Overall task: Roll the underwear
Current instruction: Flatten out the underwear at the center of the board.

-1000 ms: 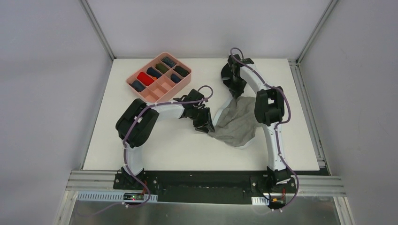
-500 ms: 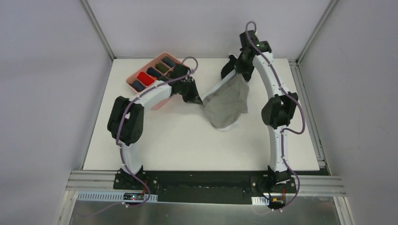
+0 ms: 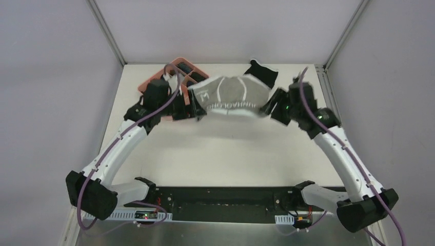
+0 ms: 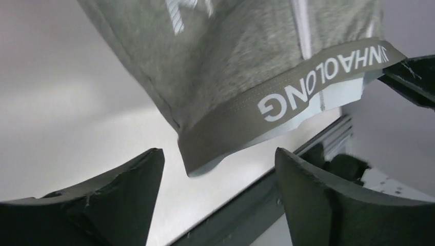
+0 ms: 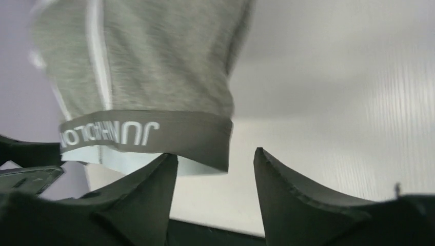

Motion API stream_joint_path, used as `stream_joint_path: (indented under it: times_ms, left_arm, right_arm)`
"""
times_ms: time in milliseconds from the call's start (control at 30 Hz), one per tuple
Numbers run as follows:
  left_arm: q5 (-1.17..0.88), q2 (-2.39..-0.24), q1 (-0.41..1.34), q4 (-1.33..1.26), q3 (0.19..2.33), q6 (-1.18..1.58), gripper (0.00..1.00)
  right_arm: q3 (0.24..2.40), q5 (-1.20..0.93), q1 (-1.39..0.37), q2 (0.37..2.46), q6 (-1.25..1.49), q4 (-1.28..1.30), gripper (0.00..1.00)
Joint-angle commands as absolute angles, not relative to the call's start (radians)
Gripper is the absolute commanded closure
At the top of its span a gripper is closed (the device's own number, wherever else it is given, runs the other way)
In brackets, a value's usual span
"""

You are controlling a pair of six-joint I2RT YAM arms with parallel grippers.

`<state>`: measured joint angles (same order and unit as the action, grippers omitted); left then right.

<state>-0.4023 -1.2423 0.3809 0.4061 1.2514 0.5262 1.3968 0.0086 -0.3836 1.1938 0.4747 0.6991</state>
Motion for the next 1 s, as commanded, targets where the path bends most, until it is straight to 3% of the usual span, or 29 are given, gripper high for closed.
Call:
stream_joint_path:
  times_ms: [0,133,200,300,433,600,667,733,867,967]
  left_arm:
    - [-0.426,-1.167,0.391,0.472,0.841,0.639,0.1]
    - [-0.451,-1.02,0.393,0.502,0.638,0.734,0.05]
    - [-0.421,-0.939,0.393,0.529,0.618,0.777,0.1]
    - [-0.312,-0.868,0.392,0.584,0.631,0.831,0.28]
    - [-0.168,-0.907,0.393,0.597,0.657,0.895,0.45]
    - [-0.123,-1.092,0.392,0.612,0.714,0.913,0.51]
    - [-0.113,-1.15,0.39,0.613,0.706,0.932,0.58]
    - [-0.135,-1.199,0.39,0.599,0.695,0.945,0.57]
    - [-0.176,-1.257,0.39,0.549,0.671,0.958,0.45]
    - [-0.194,-1.273,0.39,0.486,0.641,0.978,0.44]
  right_arm:
    - [0.914,-0.039,-0.442,1.088,0.651,0.675,0.35]
    - [0.702,-0.025,-0.458,0.91,0.789,0.745,0.28]
    - [0.681,0.04,-0.458,0.81,0.813,0.772,0.28]
    - [0.694,0.11,-0.457,0.769,0.817,0.785,0.3]
    - [0.725,0.102,-0.458,0.873,0.808,0.707,0.39]
    - [0.777,0.092,-0.458,1.06,0.776,0.634,0.48]
    - [0.774,0.057,-0.456,1.116,0.769,0.582,0.49]
    - [0.76,-0.005,-0.454,1.172,0.772,0.535,0.47]
    - [0.714,-0.1,-0.455,1.266,0.792,0.441,0.46]
    - [0.694,-0.126,-0.454,1.311,0.799,0.397,0.46]
